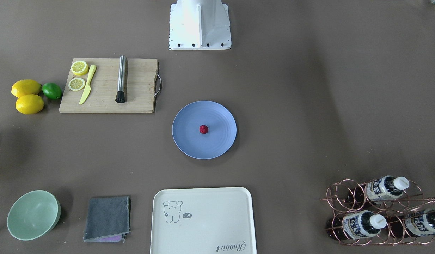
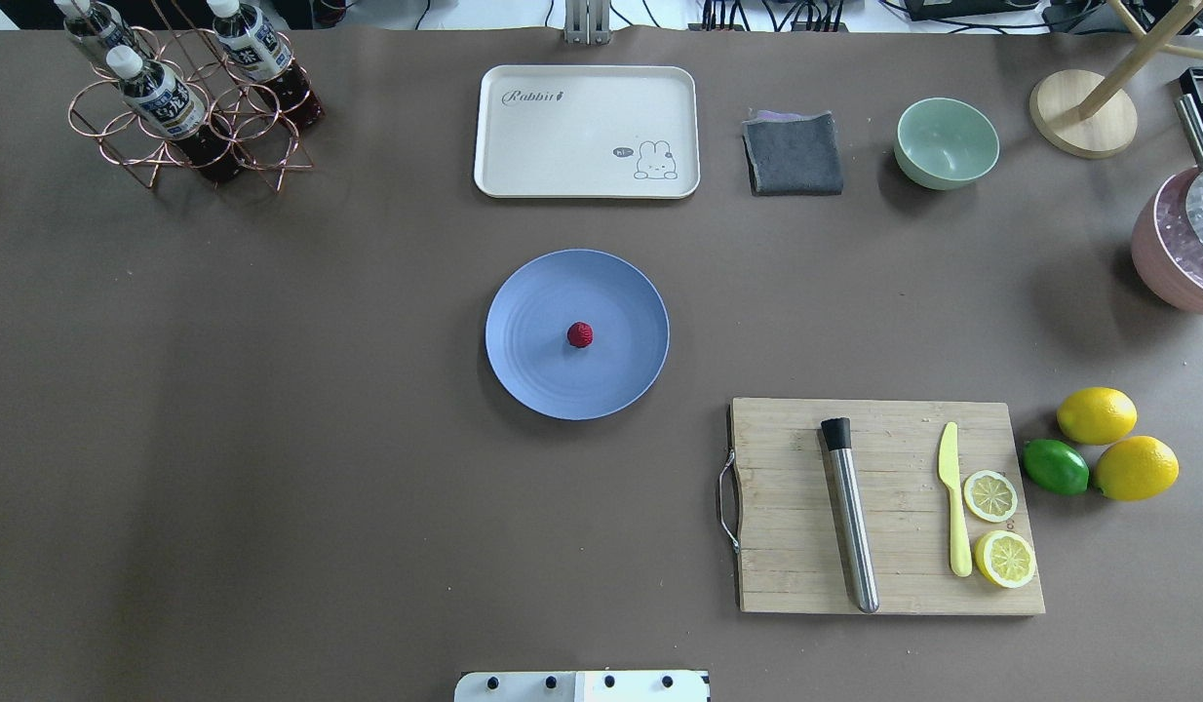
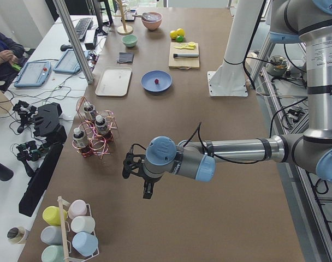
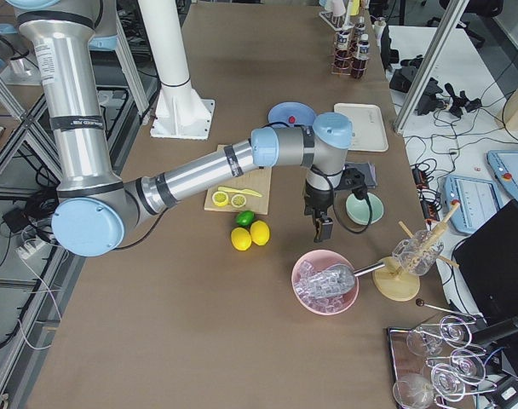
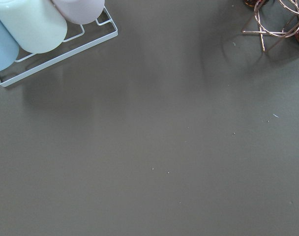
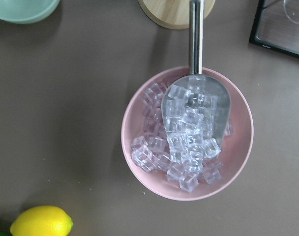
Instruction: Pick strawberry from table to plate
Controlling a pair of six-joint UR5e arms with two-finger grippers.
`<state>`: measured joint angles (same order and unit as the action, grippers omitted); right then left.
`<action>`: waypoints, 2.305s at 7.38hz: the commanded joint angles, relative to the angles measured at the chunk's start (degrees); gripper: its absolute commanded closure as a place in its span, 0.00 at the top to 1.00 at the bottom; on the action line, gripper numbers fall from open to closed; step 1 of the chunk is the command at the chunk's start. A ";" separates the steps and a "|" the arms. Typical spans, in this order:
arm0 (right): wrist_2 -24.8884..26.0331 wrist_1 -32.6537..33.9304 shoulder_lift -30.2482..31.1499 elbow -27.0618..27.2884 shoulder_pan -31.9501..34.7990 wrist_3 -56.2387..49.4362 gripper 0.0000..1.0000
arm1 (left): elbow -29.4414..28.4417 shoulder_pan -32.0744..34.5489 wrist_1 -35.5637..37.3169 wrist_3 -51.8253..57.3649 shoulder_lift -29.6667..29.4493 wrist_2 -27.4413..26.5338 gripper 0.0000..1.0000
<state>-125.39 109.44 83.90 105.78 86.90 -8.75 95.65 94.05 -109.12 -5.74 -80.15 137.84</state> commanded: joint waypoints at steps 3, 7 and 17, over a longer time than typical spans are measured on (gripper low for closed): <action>0.15 -0.28 4.95 -7.65 3.01 -1.01 1.00 | -0.64 -0.89 1.46 -0.14 1.57 -7.15 0.98; 0.23 -1.94 5.75 -8.57 3.01 0.30 1.00 | -5.90 -0.80 0.93 -0.58 1.49 -5.40 0.98; -1.79 -8.55 7.68 -9.19 3.01 4.97 1.00 | -1.17 -1.76 13.75 -0.23 -0.19 -1.17 0.98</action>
<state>-127.11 100.98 91.58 96.51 89.90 -3.78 93.11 92.51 -98.48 -6.13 -80.33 136.81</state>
